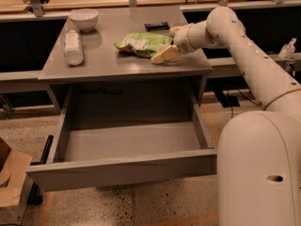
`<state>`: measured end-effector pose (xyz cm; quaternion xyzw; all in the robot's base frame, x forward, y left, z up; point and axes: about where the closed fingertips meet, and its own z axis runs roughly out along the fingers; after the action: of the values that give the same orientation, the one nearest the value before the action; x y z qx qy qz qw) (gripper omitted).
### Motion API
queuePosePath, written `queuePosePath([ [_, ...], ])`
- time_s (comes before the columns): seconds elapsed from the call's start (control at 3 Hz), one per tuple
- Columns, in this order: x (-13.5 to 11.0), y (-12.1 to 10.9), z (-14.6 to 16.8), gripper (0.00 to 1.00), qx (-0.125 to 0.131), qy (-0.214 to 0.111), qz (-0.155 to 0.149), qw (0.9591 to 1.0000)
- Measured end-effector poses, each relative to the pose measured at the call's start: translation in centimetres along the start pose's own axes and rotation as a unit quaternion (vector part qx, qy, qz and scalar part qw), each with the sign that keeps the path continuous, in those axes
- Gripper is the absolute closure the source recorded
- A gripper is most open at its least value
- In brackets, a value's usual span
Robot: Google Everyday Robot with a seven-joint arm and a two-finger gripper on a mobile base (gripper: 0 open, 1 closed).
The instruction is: Place green rice chip bag into top drawer
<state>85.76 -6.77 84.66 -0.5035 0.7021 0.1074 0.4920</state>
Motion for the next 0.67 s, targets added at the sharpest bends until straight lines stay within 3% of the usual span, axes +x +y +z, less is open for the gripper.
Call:
queuePosePath([
  [0.33,-0.6,-0.26,-0.38,0.49,0.0,0.0,0.0,1.0],
  [0.67,-0.6,-0.26,-0.38,0.73,0.0,0.0,0.0,1.0],
])
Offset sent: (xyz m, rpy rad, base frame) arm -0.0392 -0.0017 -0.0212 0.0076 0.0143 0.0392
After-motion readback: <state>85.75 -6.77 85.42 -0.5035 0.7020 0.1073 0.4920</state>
